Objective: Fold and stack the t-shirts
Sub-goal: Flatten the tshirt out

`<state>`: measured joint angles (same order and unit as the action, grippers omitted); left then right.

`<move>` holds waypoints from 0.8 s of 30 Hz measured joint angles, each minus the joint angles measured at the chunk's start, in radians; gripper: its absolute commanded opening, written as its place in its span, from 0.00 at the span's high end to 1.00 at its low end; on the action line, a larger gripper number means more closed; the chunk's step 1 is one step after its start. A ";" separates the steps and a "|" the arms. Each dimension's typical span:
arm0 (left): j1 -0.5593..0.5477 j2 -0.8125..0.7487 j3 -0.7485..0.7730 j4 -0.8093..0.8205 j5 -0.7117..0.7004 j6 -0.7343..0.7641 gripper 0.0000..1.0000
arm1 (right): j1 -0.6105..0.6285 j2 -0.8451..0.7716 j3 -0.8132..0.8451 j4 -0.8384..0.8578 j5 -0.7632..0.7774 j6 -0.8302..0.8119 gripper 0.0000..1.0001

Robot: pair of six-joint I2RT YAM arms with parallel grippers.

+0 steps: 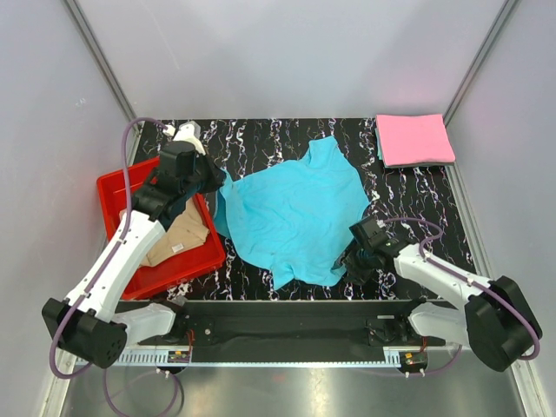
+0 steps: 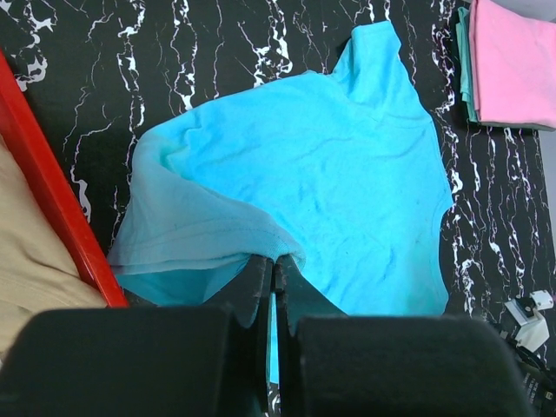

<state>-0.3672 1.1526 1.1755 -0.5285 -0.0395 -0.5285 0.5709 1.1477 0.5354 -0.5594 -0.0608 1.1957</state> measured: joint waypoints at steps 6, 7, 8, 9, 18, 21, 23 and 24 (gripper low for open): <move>0.000 0.013 0.000 0.000 0.003 -0.004 1.00 | 0.003 0.009 -0.020 0.029 0.027 0.025 0.54; 0.000 0.013 0.000 0.000 0.003 -0.005 1.00 | 0.003 0.016 -0.029 0.036 0.030 0.026 0.60; 0.000 0.013 0.000 0.000 0.003 -0.005 1.00 | 0.003 0.023 -0.036 0.043 0.032 0.029 0.62; 0.000 0.013 0.000 0.000 0.003 -0.005 1.00 | 0.003 0.023 -0.039 0.048 0.033 0.030 0.65; 0.000 0.013 0.000 -0.004 0.003 -0.014 1.00 | 0.005 -0.058 -0.010 -0.050 0.130 0.005 1.00; 0.000 0.003 0.002 -0.030 0.003 -0.019 1.00 | 0.005 -0.111 0.092 -0.205 0.181 -0.010 1.00; 0.000 -0.004 0.012 -0.059 0.003 -0.019 1.00 | 0.005 -0.164 0.177 -0.291 0.216 -0.019 1.00; 0.000 -0.008 0.021 -0.073 0.002 -0.019 1.00 | 0.005 -0.185 0.209 -0.317 0.229 -0.027 1.00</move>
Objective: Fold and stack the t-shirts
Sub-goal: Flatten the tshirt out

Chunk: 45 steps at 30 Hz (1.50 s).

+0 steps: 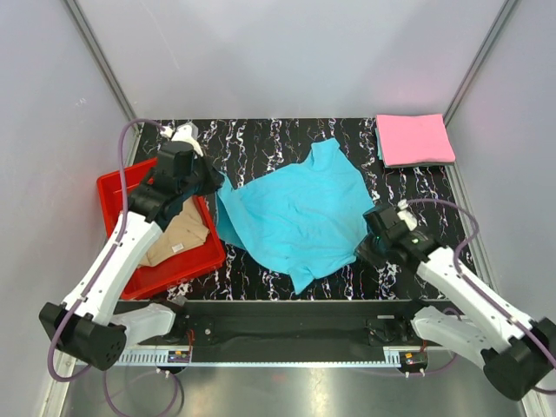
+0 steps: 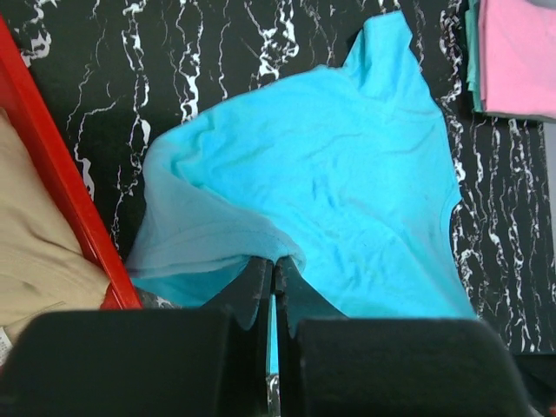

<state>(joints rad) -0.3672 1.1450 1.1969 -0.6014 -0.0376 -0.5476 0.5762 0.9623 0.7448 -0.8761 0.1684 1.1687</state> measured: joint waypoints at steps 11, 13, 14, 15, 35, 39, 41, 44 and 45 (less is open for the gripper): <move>0.000 0.034 0.037 -0.004 -0.049 0.018 1.00 | -0.071 0.197 0.454 -0.152 0.192 -0.189 1.00; 0.000 0.073 0.033 0.004 -0.072 0.024 1.00 | -0.150 0.323 0.521 -0.103 0.163 -0.243 1.00; 0.002 0.095 0.029 0.007 -0.079 0.024 1.00 | -0.183 0.378 0.545 -0.075 0.148 -0.263 1.00; 0.005 0.116 0.024 0.007 -0.084 0.024 1.00 | -0.217 0.438 0.569 -0.051 0.132 -0.284 1.00; 0.020 0.163 0.018 0.028 -0.011 0.054 1.00 | -0.424 0.784 0.785 -0.044 0.003 -0.460 0.50; 0.020 0.158 0.000 0.033 0.005 0.054 1.00 | -0.454 0.550 0.590 -0.010 -0.013 -0.448 0.53; 0.020 0.154 -0.011 0.035 0.009 0.054 1.00 | -0.449 0.476 0.468 0.005 -0.034 -0.438 0.56; 0.020 0.150 -0.021 0.036 0.023 0.054 1.00 | -0.446 0.440 0.288 0.033 -0.055 -0.424 0.58; 0.020 0.150 -0.021 0.035 0.029 0.054 1.00 | -0.446 0.440 0.241 0.047 -0.062 -0.420 0.59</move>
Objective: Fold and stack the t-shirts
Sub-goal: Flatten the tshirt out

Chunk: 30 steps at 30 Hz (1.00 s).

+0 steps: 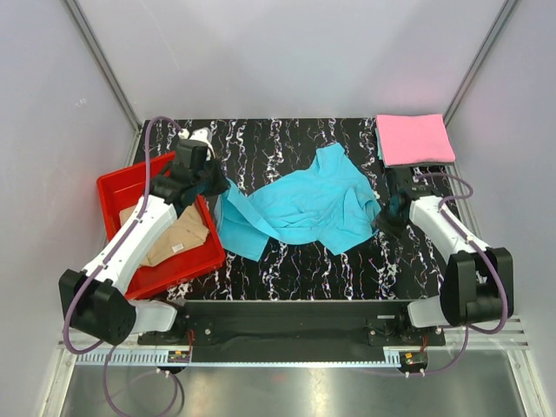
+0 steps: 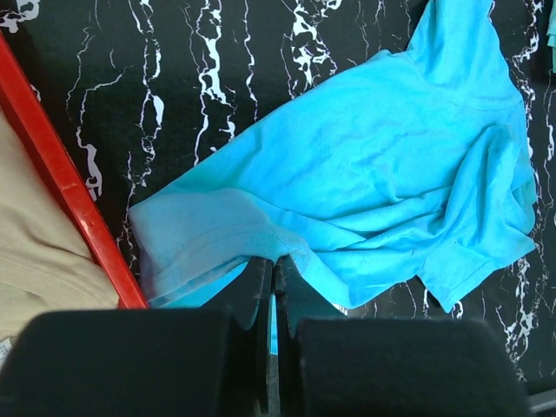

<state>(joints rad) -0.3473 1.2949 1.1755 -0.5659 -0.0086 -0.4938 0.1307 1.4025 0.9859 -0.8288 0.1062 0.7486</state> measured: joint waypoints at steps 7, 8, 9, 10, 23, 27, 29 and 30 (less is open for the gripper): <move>0.000 0.000 0.000 0.007 0.021 0.000 1.00 | 0.000 0.003 -0.153 0.105 -0.044 0.025 0.57; 0.000 0.000 0.000 0.008 0.021 0.000 1.00 | 0.000 0.007 -0.152 0.122 -0.043 0.026 0.57; 0.000 -0.001 -0.002 0.010 0.022 0.000 1.00 | 0.000 0.011 -0.152 0.139 -0.038 0.025 0.57; 0.000 -0.003 -0.006 0.013 0.022 0.000 1.00 | 0.000 0.014 -0.152 0.154 -0.035 0.025 0.56; 0.000 -0.006 -0.011 0.016 0.029 -0.001 1.00 | 0.000 0.056 -0.176 0.316 0.059 0.026 0.56; 0.000 -0.006 -0.011 0.016 0.029 -0.001 1.00 | 0.000 0.101 -0.183 0.343 0.062 0.031 0.58; 0.000 -0.006 -0.011 0.016 0.029 -0.001 1.00 | 0.000 0.112 -0.196 0.354 0.067 0.039 0.60; 0.000 -0.006 -0.011 0.016 0.029 -0.001 1.00 | 0.000 0.111 -0.197 0.358 0.069 0.043 0.61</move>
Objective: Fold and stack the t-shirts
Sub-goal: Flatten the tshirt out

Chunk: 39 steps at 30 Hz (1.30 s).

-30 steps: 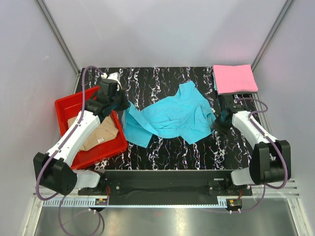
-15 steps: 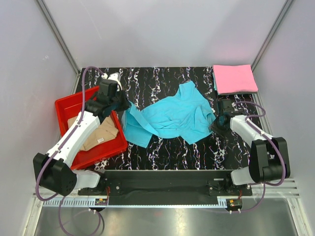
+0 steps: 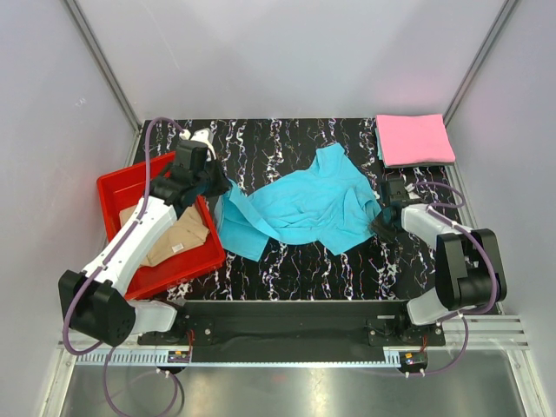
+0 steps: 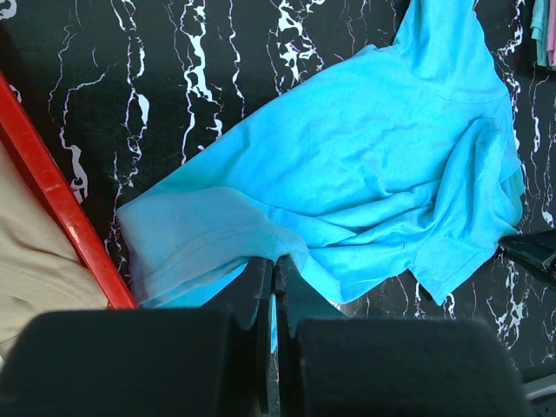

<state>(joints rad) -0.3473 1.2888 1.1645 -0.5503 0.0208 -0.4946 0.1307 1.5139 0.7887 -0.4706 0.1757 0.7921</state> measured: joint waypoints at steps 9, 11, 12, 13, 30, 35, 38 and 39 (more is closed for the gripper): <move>0.000 0.000 0.000 0.002 0.003 0.000 1.00 | 0.000 0.008 -0.002 0.016 0.029 0.029 0.79; 0.000 0.000 0.000 0.002 0.002 0.000 1.00 | 0.000 0.011 -0.002 0.025 0.025 0.035 0.80; 0.000 0.000 0.000 0.002 0.002 0.000 1.00 | 0.000 0.011 -0.002 0.031 0.021 0.037 0.80; 0.000 0.000 0.000 0.002 0.002 0.000 1.00 | 0.000 0.011 -0.004 0.035 0.016 0.040 0.80; 0.000 0.000 0.000 0.002 0.003 -0.005 1.00 | 0.077 -0.045 -0.040 0.060 -0.204 0.127 0.87; 0.000 0.000 0.000 0.002 0.003 -0.005 1.00 | 0.147 0.003 -0.040 0.089 -0.204 0.155 0.96; 0.000 0.000 0.000 0.001 0.002 -0.004 1.00 | 0.159 0.002 -0.040 0.081 -0.190 0.159 0.99; 0.000 0.000 0.000 0.001 0.002 -0.003 1.00 | 0.161 -0.002 -0.040 0.072 -0.180 0.159 1.00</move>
<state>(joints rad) -0.3473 1.2888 1.1645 -0.5491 0.0231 -0.4980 0.2913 1.5116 0.7490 -0.3981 -0.0048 0.9508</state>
